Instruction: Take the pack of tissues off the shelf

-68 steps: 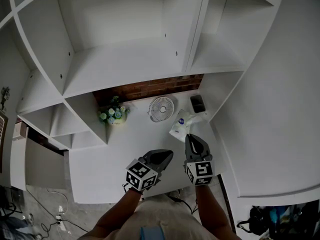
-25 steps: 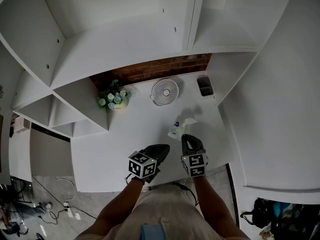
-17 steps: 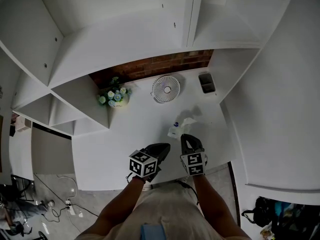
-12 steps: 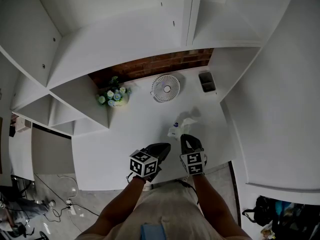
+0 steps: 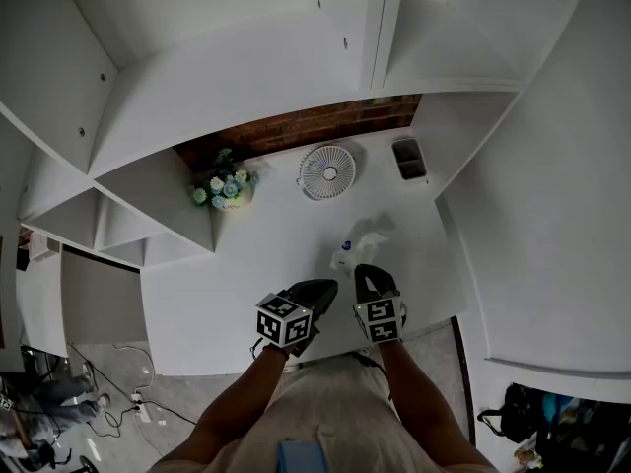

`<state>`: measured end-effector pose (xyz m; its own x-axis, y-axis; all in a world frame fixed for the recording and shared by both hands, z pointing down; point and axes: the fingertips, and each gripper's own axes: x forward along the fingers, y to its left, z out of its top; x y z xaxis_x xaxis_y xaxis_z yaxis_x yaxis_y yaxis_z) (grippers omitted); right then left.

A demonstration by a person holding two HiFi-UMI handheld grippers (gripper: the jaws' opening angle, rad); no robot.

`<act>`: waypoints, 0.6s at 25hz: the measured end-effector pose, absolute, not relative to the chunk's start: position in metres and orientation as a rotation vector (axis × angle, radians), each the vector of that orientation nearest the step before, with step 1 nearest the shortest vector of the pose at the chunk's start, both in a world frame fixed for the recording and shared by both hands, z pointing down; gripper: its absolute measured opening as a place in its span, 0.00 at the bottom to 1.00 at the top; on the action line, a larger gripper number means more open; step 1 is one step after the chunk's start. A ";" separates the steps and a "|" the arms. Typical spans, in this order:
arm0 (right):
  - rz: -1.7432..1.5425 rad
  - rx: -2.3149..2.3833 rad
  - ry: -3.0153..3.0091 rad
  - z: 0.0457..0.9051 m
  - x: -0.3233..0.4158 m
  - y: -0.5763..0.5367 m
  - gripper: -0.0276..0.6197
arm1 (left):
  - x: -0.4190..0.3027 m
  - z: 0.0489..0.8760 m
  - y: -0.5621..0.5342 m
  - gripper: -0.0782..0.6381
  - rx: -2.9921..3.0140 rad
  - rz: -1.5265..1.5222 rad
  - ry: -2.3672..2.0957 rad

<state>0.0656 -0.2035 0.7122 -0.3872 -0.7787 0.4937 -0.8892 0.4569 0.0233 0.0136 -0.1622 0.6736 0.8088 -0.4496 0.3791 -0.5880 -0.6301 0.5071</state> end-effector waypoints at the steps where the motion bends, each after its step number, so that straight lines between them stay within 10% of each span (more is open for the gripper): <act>1: 0.348 1.396 -2.278 0.713 0.065 -0.204 0.07 | 0.013 0.673 -0.163 0.13 2.359 0.286 -0.761; 15: 0.370 1.329 -2.253 0.729 0.057 -0.196 0.07 | 0.009 0.673 -0.159 0.13 2.357 0.292 -0.763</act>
<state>0.0571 -0.1963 0.7287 -0.4023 -0.7387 0.5408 -0.8728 0.4878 0.0171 0.0092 -0.1594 0.6733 0.8072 -0.4487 0.3836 -0.5901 -0.6295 0.5055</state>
